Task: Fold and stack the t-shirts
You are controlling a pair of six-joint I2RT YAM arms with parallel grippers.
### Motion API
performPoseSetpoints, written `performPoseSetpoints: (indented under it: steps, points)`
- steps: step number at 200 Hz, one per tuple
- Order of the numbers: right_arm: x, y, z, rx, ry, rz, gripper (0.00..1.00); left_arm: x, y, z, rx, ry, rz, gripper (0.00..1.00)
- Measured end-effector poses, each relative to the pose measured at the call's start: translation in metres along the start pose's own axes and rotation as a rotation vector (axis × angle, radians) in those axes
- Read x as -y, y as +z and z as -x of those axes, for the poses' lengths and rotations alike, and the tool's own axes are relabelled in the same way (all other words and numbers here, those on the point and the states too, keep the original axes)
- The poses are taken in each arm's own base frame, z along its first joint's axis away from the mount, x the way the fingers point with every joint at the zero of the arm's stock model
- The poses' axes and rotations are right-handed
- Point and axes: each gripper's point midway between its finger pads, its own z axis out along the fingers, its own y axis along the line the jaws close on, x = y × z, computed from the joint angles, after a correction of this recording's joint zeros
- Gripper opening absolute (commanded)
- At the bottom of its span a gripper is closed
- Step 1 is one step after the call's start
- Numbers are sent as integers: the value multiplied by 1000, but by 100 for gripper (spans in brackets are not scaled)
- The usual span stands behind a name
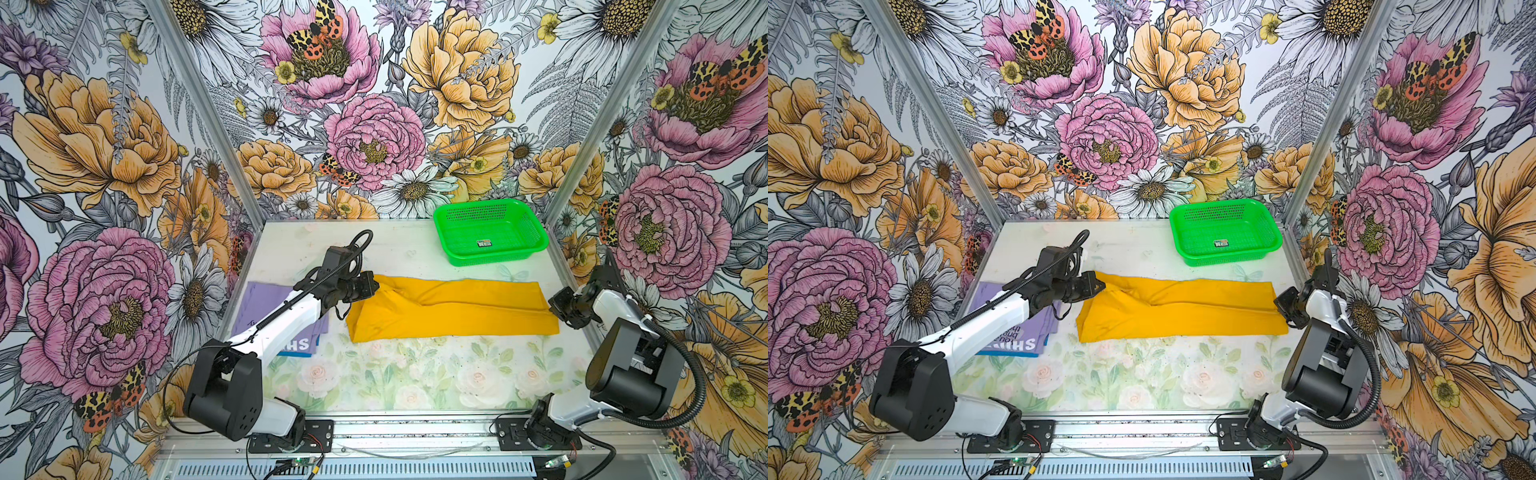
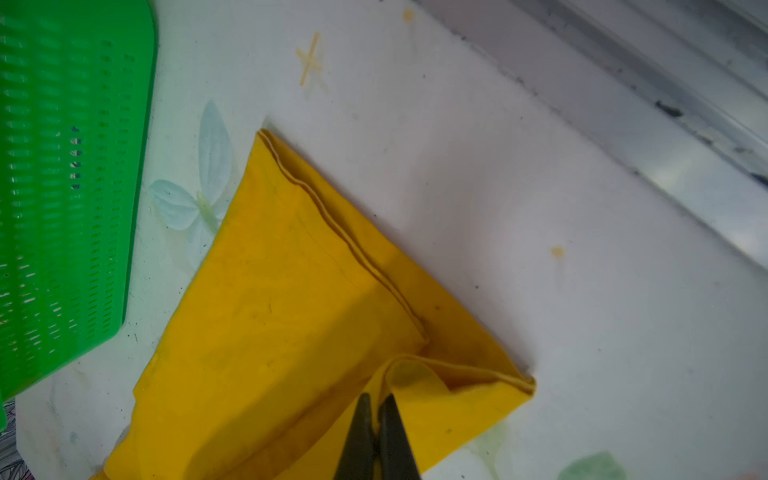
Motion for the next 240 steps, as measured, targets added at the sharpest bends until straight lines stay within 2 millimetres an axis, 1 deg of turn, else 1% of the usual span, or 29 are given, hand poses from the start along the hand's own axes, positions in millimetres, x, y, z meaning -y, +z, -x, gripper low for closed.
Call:
performPoseSetpoints:
  steps: [20, 38, 52, 74, 96, 114, 130, 160, 173, 190, 219, 240]
  points:
    - [3, 10, 3, -23, 15, -15, 0, -3, 11, 6, -10, 7, -5, 0]
    - [8, 19, 1, -48, 28, -33, 0, -5, 19, 10, -20, 8, -14, 0]
    - [10, 22, 0, -57, 40, -40, 0, -4, 25, 12, -28, 14, -21, 0]
    - [11, 22, 1, -52, 47, -45, 0, 1, 31, 21, -30, 30, -40, 0]
    - [11, 20, 2, -44, 52, -49, 0, 9, 30, 36, -10, 39, -66, 0]
    - [9, 14, 1, -26, 58, -40, 0, 14, 27, 45, 4, 44, -85, 0]
    - [9, 6, -4, -7, 64, -29, 0, 18, 26, 48, 11, 50, -100, 0]
    - [10, -12, -25, 24, 71, 1, 0, 16, 25, 42, 3, 53, -103, 0]
    - [11, -15, -34, 22, 70, 15, 0, 16, 21, 38, 0, 53, -104, 0]
    - [15, -15, -48, 5, 74, 21, 0, 16, 16, 33, 1, 54, -109, 0]
    - [32, -17, -72, -11, 107, 17, 0, 18, -6, 19, 16, 63, -118, 0]
    - [45, -26, -76, 19, 152, 21, 0, 26, -28, 5, 36, 82, -139, 0]
